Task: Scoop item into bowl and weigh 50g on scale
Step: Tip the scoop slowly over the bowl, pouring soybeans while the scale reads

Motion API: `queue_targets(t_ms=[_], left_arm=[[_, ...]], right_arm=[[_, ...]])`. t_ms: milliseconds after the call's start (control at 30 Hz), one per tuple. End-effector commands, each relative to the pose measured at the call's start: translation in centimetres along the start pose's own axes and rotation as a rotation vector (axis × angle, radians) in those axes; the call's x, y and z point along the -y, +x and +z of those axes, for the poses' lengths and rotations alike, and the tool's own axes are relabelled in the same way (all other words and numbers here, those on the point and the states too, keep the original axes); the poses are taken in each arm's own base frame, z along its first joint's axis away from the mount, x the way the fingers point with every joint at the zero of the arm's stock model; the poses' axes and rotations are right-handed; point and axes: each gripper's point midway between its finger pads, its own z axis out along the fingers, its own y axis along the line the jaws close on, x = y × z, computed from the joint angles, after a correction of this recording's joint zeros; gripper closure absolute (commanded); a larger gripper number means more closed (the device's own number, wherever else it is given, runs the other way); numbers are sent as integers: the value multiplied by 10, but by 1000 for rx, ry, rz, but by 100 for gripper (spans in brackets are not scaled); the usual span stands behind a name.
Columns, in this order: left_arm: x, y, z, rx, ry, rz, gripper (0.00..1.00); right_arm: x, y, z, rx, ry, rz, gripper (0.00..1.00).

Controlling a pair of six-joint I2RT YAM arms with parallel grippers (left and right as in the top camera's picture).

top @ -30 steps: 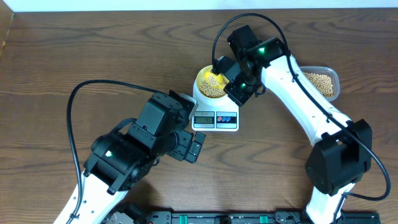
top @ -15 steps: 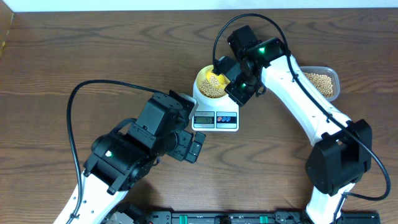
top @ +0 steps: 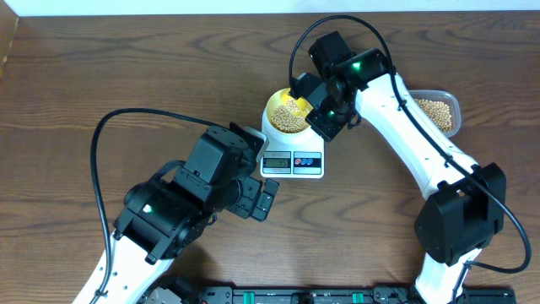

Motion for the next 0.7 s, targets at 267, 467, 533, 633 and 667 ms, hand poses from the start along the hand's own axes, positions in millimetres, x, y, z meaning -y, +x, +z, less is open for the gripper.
queue_targets(t_ms=[267, 467, 533, 633, 667], left_arm=[[0, -3, -3, 10, -2, -8, 0], [0, -3, -3, 10, -2, -8, 0], [-1, -3, -3, 10, -2, -8, 0], [0, -3, -3, 10, -2, -8, 0], [0, -3, -3, 10, -2, -8, 0]], right_arm=[[-2, -7, -6, 25, -4, 7, 99], [3, -4, -6, 7, 31, 5, 99], [5, -3, -6, -3, 56, 0, 99], [3, -4, -6, -3, 57, -7, 99], [2, -4, -6, -3, 57, -8, 99]])
